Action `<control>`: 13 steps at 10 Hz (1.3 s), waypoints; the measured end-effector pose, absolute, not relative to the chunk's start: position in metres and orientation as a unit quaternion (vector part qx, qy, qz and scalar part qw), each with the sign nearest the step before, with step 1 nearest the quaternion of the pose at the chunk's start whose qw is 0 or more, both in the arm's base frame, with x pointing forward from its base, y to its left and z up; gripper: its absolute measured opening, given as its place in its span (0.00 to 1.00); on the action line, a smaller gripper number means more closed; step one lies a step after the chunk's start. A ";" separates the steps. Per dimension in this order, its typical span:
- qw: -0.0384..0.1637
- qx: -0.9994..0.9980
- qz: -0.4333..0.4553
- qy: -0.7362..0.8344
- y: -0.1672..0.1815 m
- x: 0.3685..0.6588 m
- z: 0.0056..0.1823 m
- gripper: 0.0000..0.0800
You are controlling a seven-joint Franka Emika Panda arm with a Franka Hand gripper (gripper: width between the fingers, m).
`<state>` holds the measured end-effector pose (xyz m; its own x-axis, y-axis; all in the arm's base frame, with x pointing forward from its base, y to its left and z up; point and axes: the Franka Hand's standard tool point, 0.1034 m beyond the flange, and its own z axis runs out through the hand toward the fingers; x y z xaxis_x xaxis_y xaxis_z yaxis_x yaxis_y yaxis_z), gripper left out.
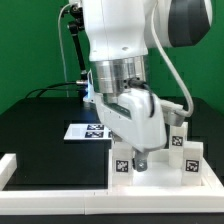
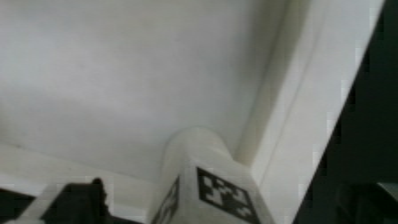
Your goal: Assemble square table
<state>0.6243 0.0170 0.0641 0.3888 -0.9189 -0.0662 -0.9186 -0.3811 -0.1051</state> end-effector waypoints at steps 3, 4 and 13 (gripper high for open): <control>0.060 -0.890 -0.010 0.453 0.014 0.625 0.064 0.81; 0.050 -0.933 -0.019 0.355 0.007 0.626 0.067 0.81; 0.043 -0.944 -0.028 0.327 -0.005 0.625 0.064 0.36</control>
Offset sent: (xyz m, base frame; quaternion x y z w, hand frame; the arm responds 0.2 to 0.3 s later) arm 0.0077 -0.0065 0.0098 0.0000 -0.0102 -0.3655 0.9308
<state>0.6250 -0.0050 0.0639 0.7851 -0.6189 0.0252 -0.6141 -0.7830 -0.0989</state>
